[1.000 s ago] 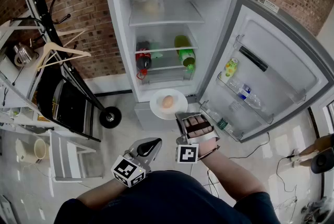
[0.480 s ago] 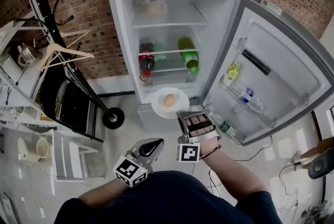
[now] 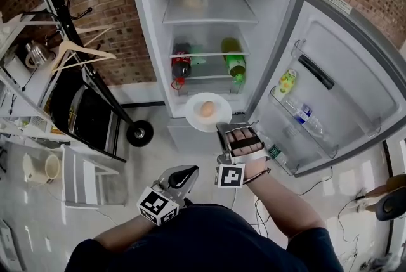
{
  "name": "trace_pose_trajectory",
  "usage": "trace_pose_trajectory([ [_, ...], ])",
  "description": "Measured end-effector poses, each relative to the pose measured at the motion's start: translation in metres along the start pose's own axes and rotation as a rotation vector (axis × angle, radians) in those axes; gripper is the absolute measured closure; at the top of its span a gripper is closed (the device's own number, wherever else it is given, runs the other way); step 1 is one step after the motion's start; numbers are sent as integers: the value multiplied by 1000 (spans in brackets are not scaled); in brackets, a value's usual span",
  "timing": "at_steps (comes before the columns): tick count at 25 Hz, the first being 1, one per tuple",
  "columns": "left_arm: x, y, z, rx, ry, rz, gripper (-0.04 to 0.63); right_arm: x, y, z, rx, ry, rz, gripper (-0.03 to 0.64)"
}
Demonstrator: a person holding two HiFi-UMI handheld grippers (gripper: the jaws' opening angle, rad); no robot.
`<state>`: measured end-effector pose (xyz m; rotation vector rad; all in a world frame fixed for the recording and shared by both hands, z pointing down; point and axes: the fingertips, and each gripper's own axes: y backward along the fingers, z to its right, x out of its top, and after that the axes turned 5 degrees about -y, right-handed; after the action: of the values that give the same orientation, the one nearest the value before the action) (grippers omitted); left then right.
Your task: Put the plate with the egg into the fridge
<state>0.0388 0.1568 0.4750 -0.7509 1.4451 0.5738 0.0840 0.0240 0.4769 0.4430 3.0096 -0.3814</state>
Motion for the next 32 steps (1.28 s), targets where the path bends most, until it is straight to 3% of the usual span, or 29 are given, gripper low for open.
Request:
trace_pose_trajectory([
  [12,-1,-29,-53,12,26,23,591,-11,-59,-2,26,8,-27,595],
  [32,25,-98,-237,-121,13,32,591,-22,-243,44,43,0,-189,595],
])
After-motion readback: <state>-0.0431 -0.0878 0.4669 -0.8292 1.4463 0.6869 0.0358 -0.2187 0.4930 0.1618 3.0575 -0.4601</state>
